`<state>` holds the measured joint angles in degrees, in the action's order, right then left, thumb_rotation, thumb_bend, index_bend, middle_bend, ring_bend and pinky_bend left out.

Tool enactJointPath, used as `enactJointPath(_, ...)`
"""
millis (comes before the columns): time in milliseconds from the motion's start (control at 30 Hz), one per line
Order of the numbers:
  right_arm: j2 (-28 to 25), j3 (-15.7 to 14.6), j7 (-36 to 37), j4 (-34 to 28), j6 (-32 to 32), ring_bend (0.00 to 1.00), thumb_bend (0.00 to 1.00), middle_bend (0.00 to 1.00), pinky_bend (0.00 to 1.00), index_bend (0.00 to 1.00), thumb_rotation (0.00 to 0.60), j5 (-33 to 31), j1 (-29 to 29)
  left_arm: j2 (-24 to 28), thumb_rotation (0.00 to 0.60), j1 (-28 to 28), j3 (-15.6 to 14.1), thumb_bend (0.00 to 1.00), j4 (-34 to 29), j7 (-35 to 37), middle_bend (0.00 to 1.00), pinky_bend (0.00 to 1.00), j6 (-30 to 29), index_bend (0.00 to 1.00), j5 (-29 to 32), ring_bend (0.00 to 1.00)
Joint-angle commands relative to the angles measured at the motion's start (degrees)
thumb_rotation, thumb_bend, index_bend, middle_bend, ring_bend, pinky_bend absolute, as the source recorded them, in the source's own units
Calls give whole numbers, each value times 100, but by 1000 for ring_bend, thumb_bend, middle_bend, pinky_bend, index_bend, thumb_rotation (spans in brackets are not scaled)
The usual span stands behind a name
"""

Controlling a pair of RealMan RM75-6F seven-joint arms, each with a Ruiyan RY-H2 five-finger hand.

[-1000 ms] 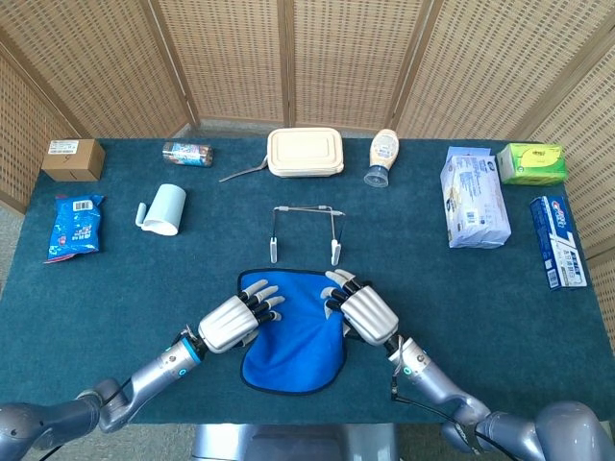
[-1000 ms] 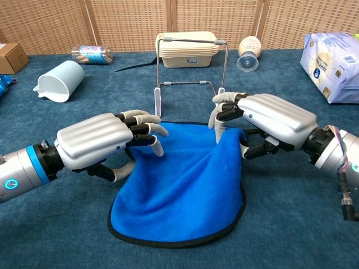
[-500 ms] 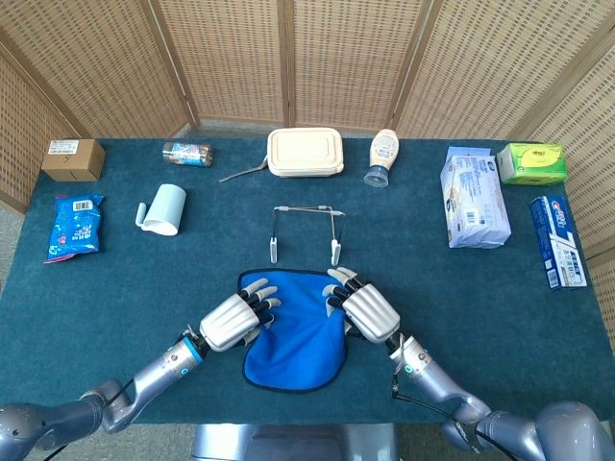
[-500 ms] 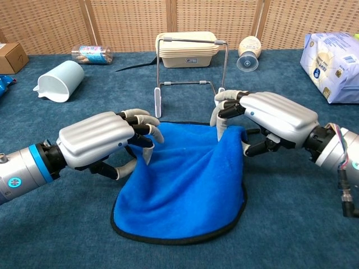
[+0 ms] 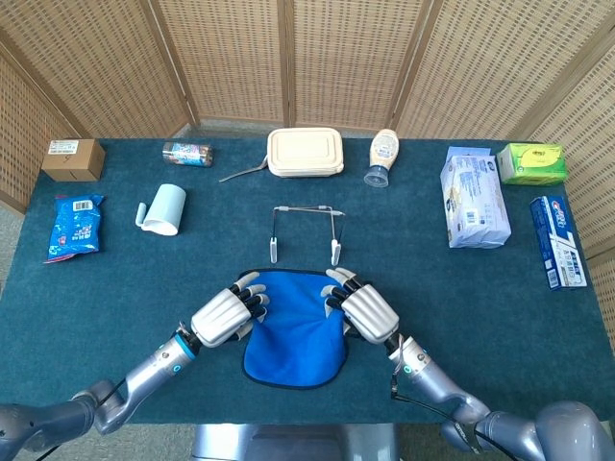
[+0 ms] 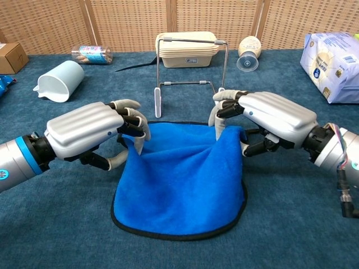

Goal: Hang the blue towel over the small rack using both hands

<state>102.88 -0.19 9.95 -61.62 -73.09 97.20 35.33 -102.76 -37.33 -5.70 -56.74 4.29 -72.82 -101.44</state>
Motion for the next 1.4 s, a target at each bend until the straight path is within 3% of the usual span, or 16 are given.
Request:
enactJointPath(33, -50, 23, 14, -121, -17, 115, 505, 360, 170, 807, 600, -16, -6, 97, 600, 65, 13, 609, -139, 23, 390, 105, -83, 776, 40, 267)
enactJointPath(433, -519, 324, 36, -1163, 107, 116, 503, 379, 170, 850, 600, -284, 60, 633, 600, 157, 220, 604, -956, -30, 421, 105, -359, 801, 145, 283)
enactJointPath(867, -1209, 846, -227, -2296, 279, 117, 503, 379, 170, 846, 600, -612, 230, 1375, 600, 113, 675, 600, -2131, -145, 423, 106, -545, 803, 312, 285)
enactJointPath(1100, -1642, 1363, -381, -2804, 554, 117, 503, 378, 170, 844, 600, -999, 469, 1761, 600, -34, 1126, 601, -2693, -77, 426, 109, -477, 810, 569, 285)
enactJointPath(1400, -1943, 1867, -451, -2907, 852, 117, 504, 378, 170, 844, 600, -1450, 762, 1953, 600, -312, 1682, 600, -2895, 60, 426, 109, -251, 810, 946, 285)
